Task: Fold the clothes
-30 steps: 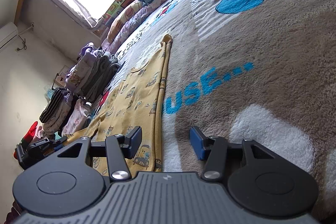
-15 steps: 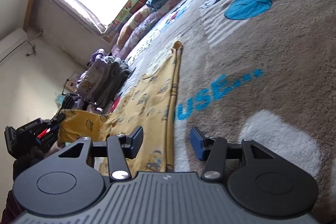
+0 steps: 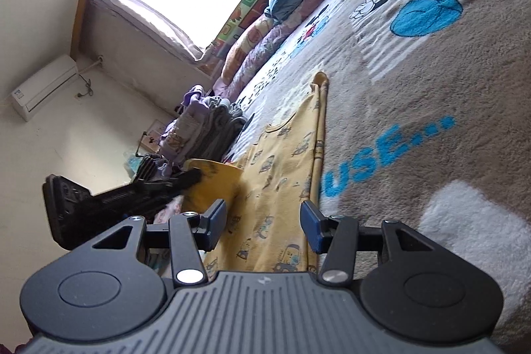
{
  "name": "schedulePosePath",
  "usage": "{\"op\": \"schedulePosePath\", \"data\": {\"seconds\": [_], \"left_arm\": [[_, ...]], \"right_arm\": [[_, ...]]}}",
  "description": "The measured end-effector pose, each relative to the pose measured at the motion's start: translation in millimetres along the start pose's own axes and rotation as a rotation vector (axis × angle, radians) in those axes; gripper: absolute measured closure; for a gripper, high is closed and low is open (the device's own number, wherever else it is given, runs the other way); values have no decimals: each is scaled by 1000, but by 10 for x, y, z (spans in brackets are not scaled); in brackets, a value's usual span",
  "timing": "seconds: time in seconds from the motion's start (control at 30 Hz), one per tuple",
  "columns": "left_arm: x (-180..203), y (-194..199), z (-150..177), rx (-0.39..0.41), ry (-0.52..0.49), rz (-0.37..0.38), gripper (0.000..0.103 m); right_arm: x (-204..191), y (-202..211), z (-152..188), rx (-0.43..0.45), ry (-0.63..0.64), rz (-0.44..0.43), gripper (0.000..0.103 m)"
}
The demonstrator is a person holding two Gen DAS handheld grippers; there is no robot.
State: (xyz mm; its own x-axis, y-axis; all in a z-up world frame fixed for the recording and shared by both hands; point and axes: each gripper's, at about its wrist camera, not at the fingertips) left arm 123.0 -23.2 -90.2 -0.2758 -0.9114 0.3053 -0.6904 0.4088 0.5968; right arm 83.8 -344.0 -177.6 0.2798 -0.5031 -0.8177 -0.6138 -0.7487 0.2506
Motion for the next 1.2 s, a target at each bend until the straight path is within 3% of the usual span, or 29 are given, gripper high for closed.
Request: {"op": "schedulePosePath", "data": {"seconds": [0.1,0.17,0.33,0.7,0.83,0.97,1.2], "left_arm": [[4,-26,90,-24,-1,34,87],[-31,40,135,-14,22,47,66],[-283,340,183,46,125,44,65],[-1103,861,391,179,415,14,65],[-1204,901,436,201,438,32,65],[-1293,907,485,209,459,37,65],[-1342,931,495,224,461,42,65]], "right_arm": [[8,5,-7,3,-12,-18,52],[-1,6,-11,3,-10,-26,52],[-65,-24,-8,-12,18,-38,53],[-555,-446,-31,-123,203,87,61],[-673,-713,-94,-137,239,145,61],[-660,-945,-86,-148,258,256,61],[-694,-1125,8,-157,308,315,67]]}}
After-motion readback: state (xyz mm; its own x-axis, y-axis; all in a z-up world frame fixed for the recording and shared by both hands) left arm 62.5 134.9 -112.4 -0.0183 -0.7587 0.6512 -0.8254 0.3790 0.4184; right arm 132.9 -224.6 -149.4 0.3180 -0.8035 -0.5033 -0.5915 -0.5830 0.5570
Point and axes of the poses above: each gripper's, at about its wrist camera, not at the fingertips, and y roughly against the way its jaws point, x to its right, z to its underside, and after that the axes turned 1 degree about z, right-handed
